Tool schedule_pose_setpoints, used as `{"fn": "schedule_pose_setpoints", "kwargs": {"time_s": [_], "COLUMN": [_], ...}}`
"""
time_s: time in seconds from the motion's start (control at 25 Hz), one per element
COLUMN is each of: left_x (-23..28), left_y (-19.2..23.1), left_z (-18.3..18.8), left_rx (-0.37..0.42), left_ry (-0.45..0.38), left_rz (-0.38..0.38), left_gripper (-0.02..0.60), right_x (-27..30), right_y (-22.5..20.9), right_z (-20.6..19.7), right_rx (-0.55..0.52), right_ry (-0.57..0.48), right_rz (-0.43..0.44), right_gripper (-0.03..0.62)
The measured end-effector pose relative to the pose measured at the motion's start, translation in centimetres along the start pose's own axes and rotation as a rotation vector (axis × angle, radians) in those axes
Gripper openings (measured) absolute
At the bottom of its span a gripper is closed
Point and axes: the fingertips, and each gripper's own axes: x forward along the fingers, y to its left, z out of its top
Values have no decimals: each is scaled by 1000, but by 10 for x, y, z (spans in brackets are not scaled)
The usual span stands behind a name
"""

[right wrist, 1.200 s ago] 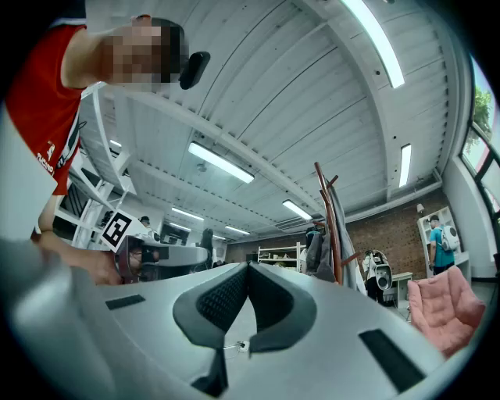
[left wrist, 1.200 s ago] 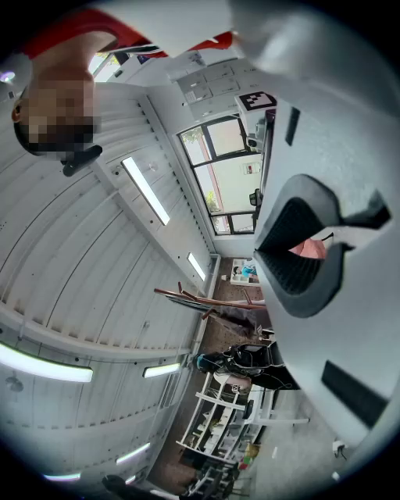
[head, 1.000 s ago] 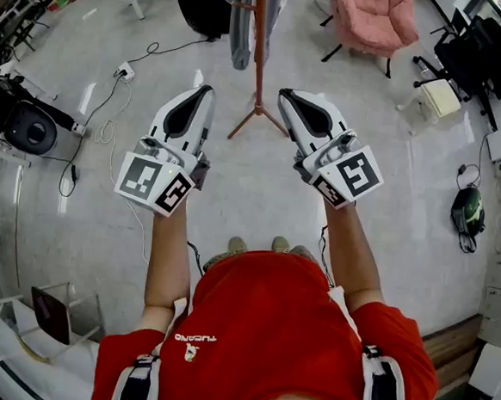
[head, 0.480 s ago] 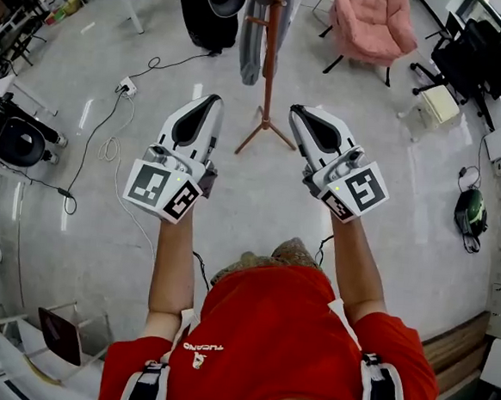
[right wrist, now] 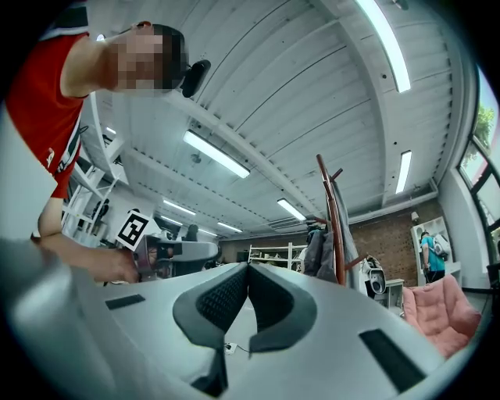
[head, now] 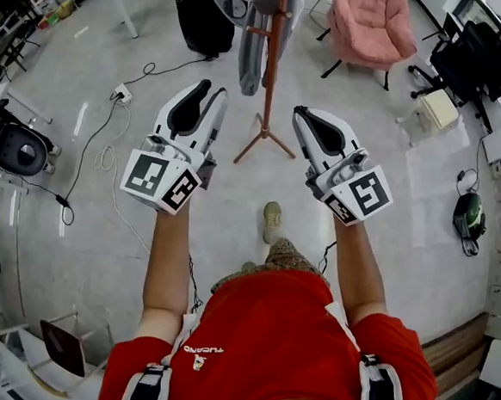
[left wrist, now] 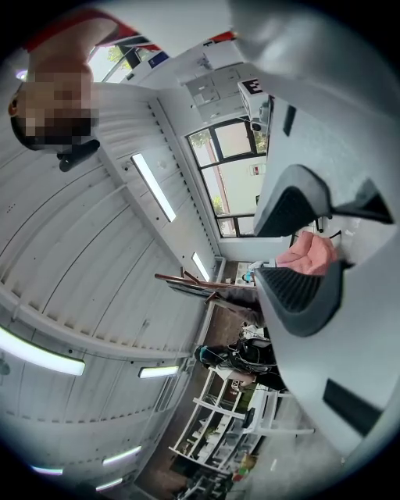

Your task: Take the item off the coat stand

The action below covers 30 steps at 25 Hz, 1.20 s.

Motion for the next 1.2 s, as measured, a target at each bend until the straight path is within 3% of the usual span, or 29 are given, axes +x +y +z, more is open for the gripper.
{"fn": "schedule_pose_setpoints", "kwargs": {"time_s": [0.24, 0.72, 1.2], "left_x": [56, 201, 303], "left_y": [41, 142, 208], "left_z": [-3, -1, -6], "left_rx": [22, 79, 123], "left_ry": [2, -7, 73], "left_rz": [13, 98, 40], "left_gripper": [169, 196, 235], "right_x": [35, 92, 120], "right_y": [-53, -175, -228], "right_z": [-10, -38, -58], "right_rx": [-2, -10, -16], "right_ry": [-44, -63, -28], "right_rz": [12, 72, 2], "right_gripper": [25, 25, 25]}}
